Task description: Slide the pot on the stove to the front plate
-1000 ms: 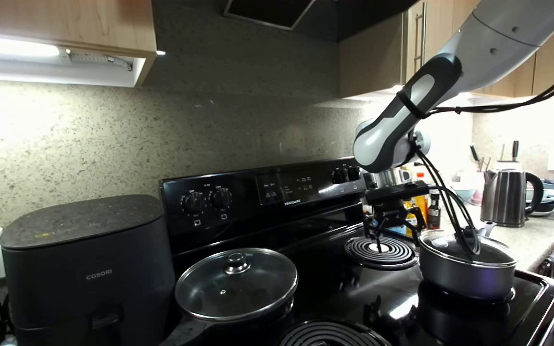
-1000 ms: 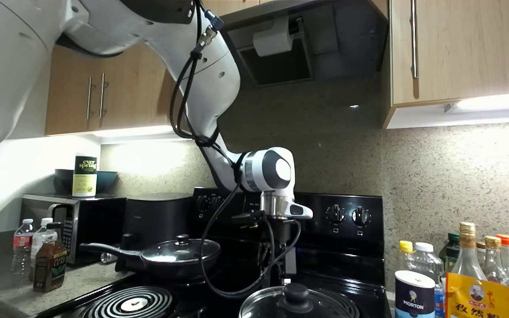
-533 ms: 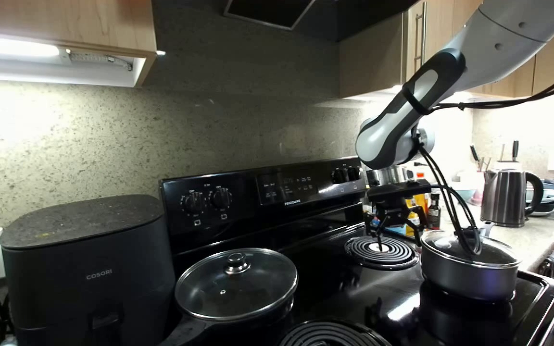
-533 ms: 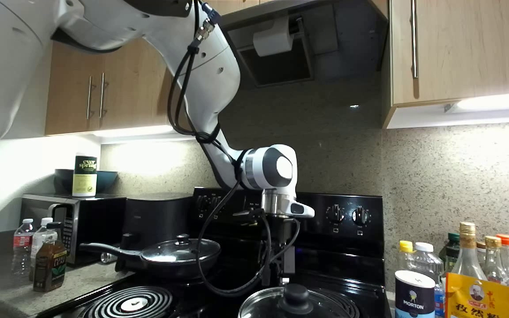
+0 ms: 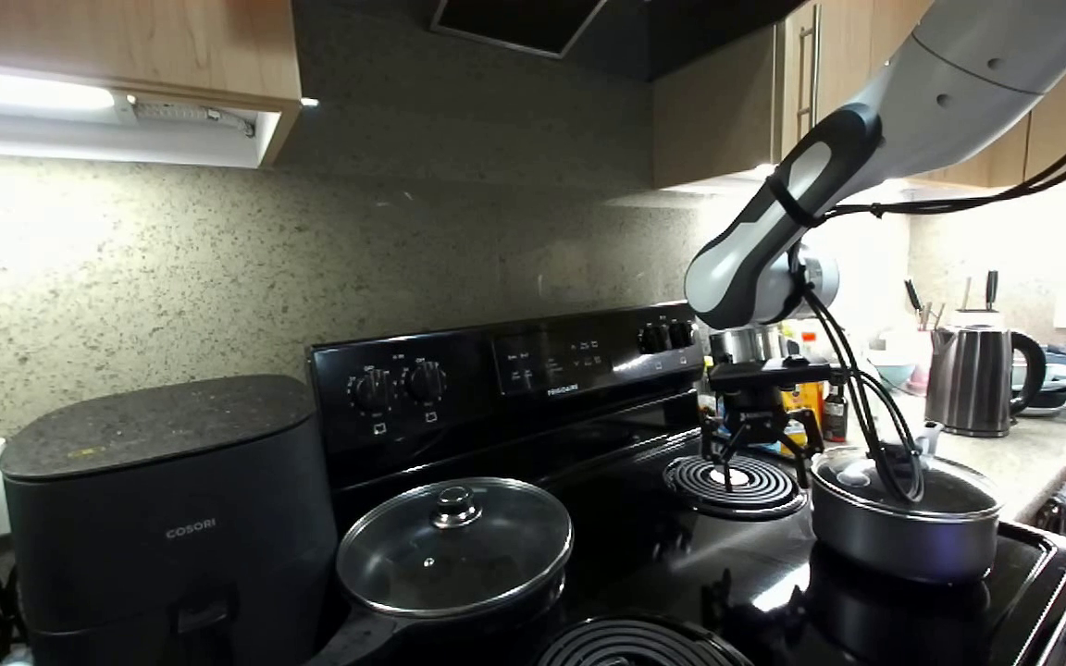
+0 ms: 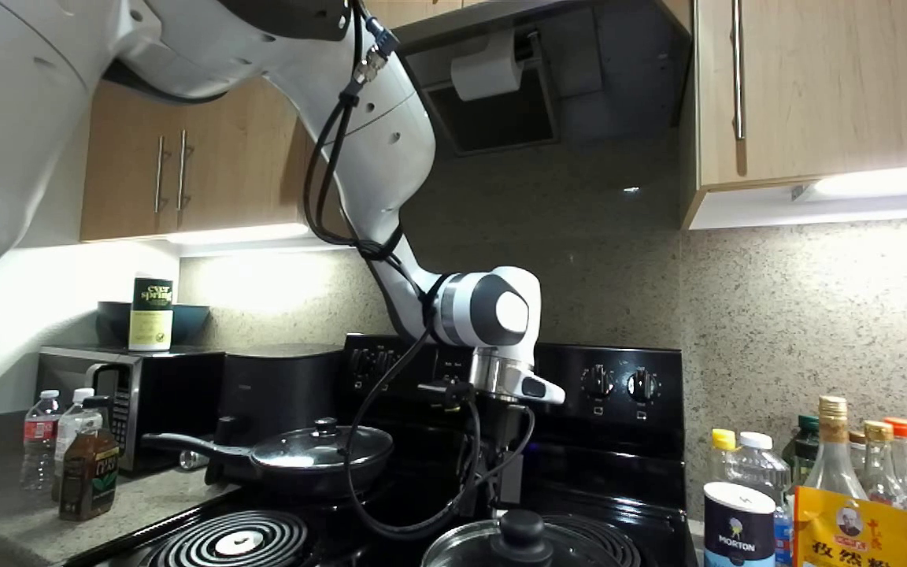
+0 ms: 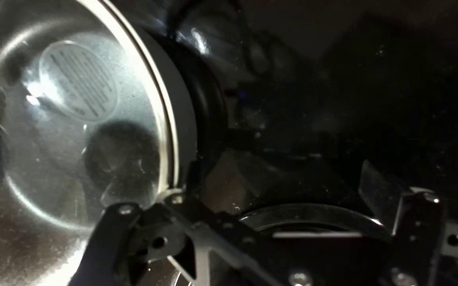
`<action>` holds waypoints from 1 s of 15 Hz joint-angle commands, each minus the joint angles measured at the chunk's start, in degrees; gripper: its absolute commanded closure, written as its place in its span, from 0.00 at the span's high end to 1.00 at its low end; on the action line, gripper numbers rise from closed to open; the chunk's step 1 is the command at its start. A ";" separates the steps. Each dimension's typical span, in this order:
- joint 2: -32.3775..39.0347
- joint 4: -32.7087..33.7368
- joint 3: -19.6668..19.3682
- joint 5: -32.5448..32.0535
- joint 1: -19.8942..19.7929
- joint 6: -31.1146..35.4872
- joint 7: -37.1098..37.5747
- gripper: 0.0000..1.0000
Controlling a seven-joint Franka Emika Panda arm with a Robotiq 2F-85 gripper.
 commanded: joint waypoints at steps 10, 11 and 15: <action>0.93 0.00 -0.76 0.95 -1.09 -0.15 -0.14 1.00; -0.36 -0.69 -0.68 0.38 -0.73 0.90 -0.10 1.00; -4.43 -2.31 -0.96 -6.30 1.53 4.22 3.10 1.00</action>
